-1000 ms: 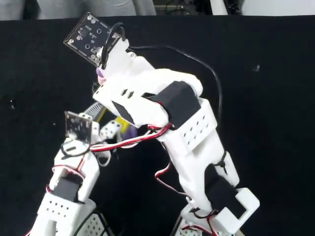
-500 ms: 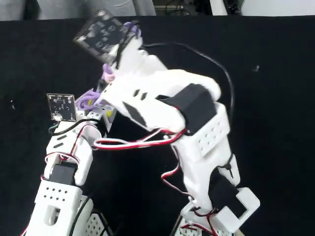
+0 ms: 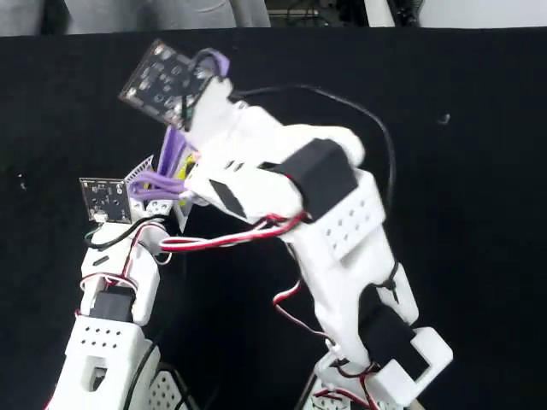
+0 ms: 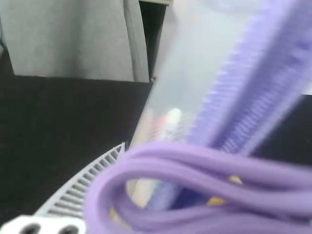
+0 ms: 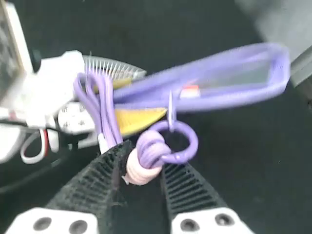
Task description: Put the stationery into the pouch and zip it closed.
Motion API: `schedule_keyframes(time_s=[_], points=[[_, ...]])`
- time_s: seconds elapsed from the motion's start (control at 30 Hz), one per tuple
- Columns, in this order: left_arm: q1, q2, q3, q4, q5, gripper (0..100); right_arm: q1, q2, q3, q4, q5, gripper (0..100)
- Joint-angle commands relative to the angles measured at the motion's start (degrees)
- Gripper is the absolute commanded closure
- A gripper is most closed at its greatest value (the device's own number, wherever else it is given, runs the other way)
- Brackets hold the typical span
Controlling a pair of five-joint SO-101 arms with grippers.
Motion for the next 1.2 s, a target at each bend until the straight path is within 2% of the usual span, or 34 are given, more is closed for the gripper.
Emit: schedule_keyframes(time_s=[0.0, 0.37, 0.6, 0.73, 0.9, 1.03, 1.17], points=[[-0.75, 0.00, -0.84, -1.67, -0.35, 78, 1.32, -0.57, 2.33, 1.41, 3.52, 98.7], [-3.21, -0.09, -4.00, -0.53, -0.26, 78, 3.60, -0.22, 8.40, 0.70, 9.67, 98.7], [-0.92, -0.09, -16.66, 17.23, -0.26, 78, 3.60, -0.22, 8.84, 0.09, 9.76, 98.7], [2.33, -0.09, -21.23, 22.51, -0.35, 78, 4.75, -0.22, 8.84, 0.09, 9.76, 98.7], [3.47, -0.09, -24.13, 22.95, -1.41, 78, 8.00, -0.22, 9.27, 0.62, 12.57, 98.7], [6.99, -0.09, -24.66, 22.95, -6.68, 78, 7.82, -0.22, 10.07, 0.44, 12.66, 98.7], [9.80, -0.09, -24.75, 22.33, -8.00, 78, 7.30, -0.22, 10.07, 0.53, 12.66, 98.7]])
